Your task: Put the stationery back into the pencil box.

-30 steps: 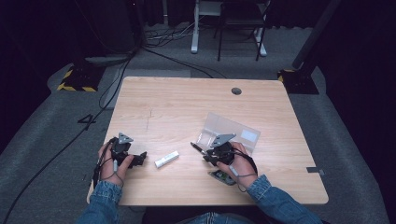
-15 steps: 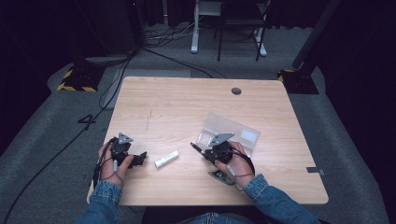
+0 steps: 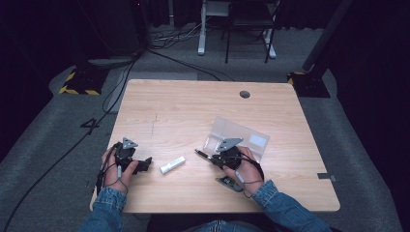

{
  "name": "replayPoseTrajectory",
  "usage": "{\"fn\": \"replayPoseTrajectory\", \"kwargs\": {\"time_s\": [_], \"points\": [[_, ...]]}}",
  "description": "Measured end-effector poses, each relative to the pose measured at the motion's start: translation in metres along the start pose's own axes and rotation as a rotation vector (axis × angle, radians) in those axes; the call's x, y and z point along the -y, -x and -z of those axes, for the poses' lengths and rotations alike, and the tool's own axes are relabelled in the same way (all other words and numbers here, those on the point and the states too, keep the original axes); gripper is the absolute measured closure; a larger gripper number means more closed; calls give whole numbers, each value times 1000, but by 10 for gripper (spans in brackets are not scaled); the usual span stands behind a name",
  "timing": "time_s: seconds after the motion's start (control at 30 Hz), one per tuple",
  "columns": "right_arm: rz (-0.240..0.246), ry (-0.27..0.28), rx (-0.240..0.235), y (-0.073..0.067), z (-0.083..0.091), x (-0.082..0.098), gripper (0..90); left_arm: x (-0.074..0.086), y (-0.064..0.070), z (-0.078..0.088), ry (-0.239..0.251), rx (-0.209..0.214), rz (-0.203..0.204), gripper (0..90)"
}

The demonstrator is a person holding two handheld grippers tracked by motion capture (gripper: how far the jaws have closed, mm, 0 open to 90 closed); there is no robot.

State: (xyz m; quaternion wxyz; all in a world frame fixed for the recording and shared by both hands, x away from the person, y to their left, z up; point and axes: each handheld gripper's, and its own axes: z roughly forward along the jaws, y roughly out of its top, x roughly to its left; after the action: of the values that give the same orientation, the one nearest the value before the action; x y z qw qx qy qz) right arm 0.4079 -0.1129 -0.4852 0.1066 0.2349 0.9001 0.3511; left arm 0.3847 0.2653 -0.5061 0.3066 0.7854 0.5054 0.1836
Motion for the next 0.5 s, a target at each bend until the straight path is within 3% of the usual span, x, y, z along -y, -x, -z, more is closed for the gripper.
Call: {"fn": "replayPoseTrajectory", "kwargs": {"time_s": [0.5], "points": [[19,59,-13,1,33,-10,798,-1,0,-1,0,7,-2,1]]}}
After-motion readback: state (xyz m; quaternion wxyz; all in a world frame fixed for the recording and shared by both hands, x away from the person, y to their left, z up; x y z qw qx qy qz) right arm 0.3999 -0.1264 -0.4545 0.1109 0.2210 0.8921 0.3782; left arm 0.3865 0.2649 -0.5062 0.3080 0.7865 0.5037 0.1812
